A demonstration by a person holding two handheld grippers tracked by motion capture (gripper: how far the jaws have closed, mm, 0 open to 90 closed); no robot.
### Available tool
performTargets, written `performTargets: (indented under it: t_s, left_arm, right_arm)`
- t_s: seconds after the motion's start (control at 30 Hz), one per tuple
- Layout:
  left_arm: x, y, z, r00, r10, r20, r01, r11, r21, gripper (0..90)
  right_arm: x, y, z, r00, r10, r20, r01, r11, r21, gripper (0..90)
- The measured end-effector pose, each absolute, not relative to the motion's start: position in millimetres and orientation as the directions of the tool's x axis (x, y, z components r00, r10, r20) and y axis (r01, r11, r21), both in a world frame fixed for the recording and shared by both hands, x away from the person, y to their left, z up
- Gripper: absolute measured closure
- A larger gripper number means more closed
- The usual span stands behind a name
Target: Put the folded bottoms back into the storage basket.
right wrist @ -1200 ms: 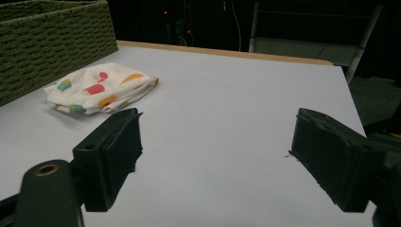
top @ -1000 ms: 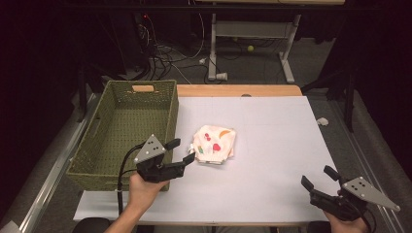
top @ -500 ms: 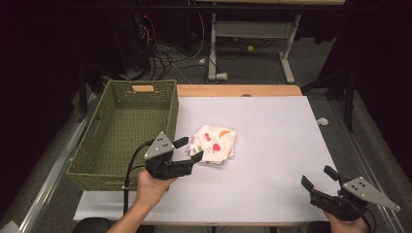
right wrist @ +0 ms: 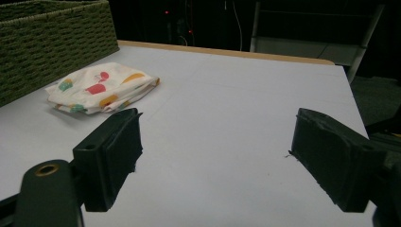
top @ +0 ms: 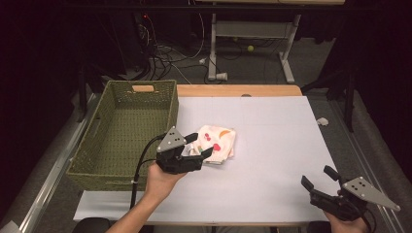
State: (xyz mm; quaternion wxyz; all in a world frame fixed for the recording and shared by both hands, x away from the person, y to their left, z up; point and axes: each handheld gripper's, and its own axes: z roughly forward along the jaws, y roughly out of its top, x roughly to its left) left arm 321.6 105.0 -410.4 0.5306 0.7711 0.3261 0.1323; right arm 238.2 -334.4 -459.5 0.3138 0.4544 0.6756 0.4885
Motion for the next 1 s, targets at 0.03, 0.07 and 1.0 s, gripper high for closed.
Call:
performTargets:
  t_s: [0.03,0.07,1.0]
  left_arm:
    - [322.8,103.4,-409.7,0.752,0.643,-0.144,0.365,-0.225,0.903,30.2]
    - [322.8,103.4,-409.7,0.752,0.643,-0.144,0.365,-0.225,0.903,30.2]
    - [376.0,76.8,-394.3,0.722,0.675,-0.153,0.448,-0.288,0.846,30.1]
  right_arm:
    - [238.2,-334.4,-459.5,-0.390,0.921,0.020,0.307,0.110,0.945,17.6]
    - [238.2,-334.5,-459.5,-0.390,0.921,0.021,0.308,0.109,0.945,17.6]
    - [238.4,-334.8,-459.6,-0.394,0.919,0.024,0.309,0.108,0.945,17.6]
